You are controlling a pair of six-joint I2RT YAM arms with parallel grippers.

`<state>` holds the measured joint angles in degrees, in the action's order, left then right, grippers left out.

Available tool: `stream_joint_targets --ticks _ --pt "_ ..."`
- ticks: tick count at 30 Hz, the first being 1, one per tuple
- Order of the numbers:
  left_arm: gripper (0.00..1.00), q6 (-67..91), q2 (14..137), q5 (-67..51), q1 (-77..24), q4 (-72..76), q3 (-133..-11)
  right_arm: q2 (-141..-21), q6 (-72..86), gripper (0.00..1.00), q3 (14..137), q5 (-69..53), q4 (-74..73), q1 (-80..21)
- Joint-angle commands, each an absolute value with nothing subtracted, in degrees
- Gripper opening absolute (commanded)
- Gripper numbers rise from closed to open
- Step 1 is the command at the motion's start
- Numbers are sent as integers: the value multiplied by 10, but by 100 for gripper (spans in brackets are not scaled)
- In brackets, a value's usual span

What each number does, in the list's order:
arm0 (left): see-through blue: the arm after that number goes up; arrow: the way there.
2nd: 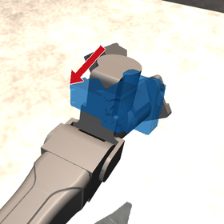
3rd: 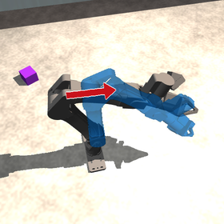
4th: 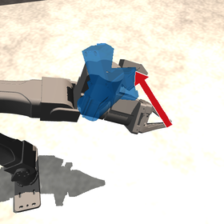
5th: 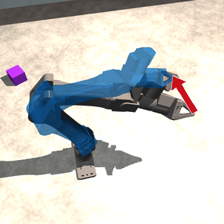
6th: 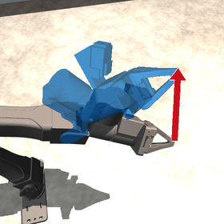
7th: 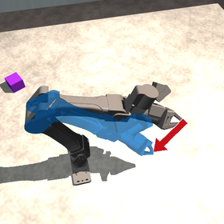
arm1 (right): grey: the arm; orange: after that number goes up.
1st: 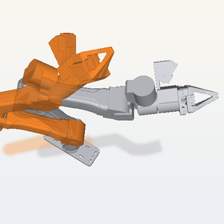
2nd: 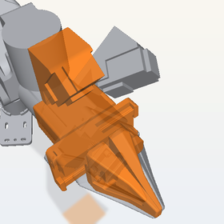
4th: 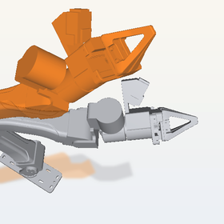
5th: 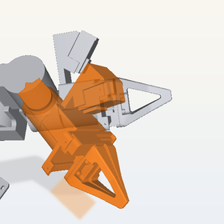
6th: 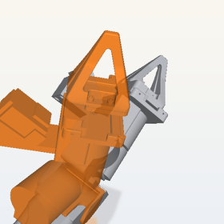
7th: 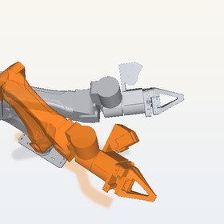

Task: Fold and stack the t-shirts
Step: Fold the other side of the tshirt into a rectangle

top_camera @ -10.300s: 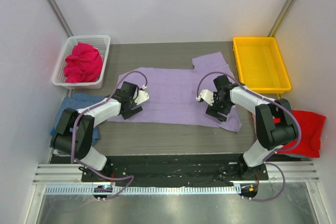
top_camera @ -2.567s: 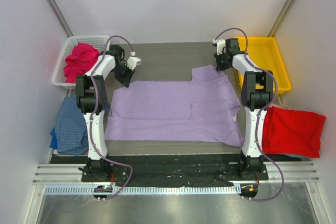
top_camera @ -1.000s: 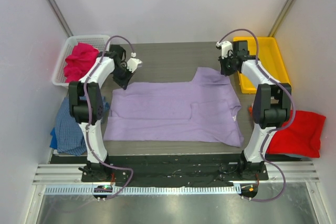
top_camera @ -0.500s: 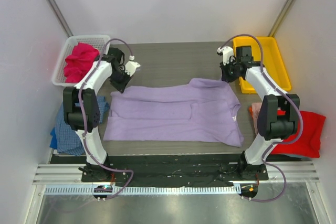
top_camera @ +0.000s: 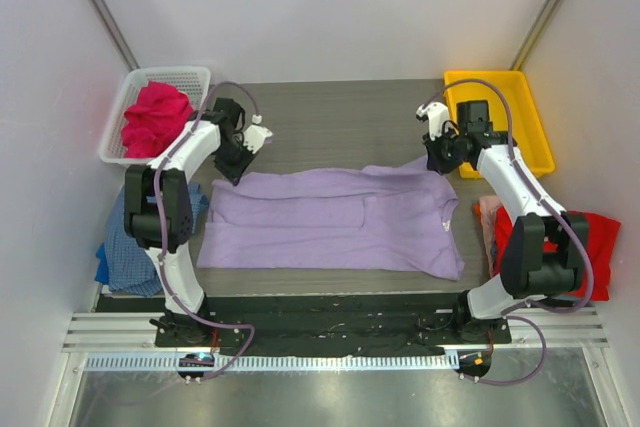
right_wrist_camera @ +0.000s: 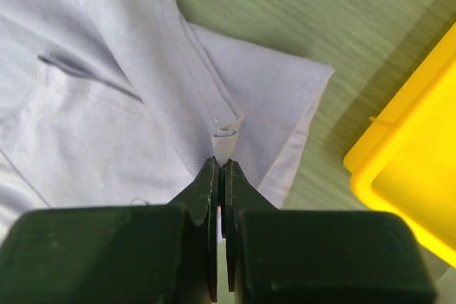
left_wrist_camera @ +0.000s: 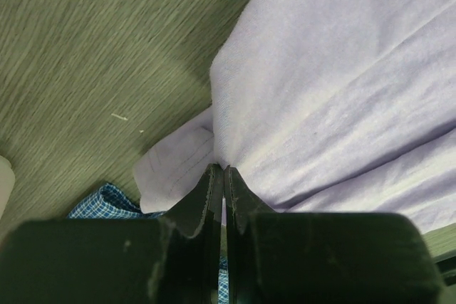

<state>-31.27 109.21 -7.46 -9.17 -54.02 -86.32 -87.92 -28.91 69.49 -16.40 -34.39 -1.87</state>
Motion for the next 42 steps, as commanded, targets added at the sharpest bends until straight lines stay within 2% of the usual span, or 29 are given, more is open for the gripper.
stream_joint_targets --ticks 1,20,42 --pt "7 -299 1075 -65 -104 -541 -887 -836 -305 1 664 -178 -367 -22" --pt "7 -301 1050 -40 -120 -560 -867 -769 -331 1 585 -180 -417 -24" --pt "7 -304 1021 -25 -123 -563 -849 -677 -331 1 586 -193 -510 -25"
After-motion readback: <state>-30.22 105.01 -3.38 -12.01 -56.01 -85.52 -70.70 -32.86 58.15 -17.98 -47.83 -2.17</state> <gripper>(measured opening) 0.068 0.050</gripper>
